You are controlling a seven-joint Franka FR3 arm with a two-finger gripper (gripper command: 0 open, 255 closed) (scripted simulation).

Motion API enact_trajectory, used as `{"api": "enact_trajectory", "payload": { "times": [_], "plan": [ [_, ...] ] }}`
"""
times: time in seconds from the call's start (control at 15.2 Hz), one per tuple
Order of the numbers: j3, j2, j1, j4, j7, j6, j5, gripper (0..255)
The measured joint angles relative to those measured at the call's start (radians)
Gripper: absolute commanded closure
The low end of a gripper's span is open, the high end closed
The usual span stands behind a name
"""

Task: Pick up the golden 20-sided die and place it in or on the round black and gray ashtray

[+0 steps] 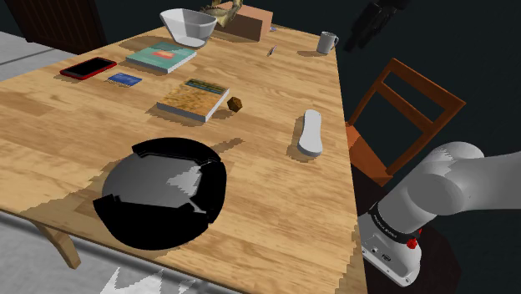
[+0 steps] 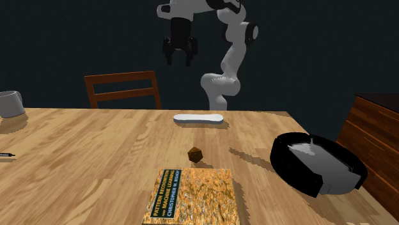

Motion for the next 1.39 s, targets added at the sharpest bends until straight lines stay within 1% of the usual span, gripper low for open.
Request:
{"api": "enact_trajectory", "payload": {
  "times": [0.13, 0.4, 0.86, 1.12, 1.39],
  "plan": [
    [0.007, 0.009, 0.003, -0.001, 0.003, 0.007, 0.002, 0],
    [0.062, 0.103, 0.024, 0.005, 0.03, 0.068, 0.014, 0],
    [0.168, 0.327, 0.055, 0.083, 0.085, 0.162, 0.015, 0],
    [0.227, 0.462, 0.069, 0.15, 0.125, 0.196, -0.003, 0],
    [0.282, 0.601, 0.084, 0.21, 0.168, 0.238, -0.037, 0]
  ]
}}
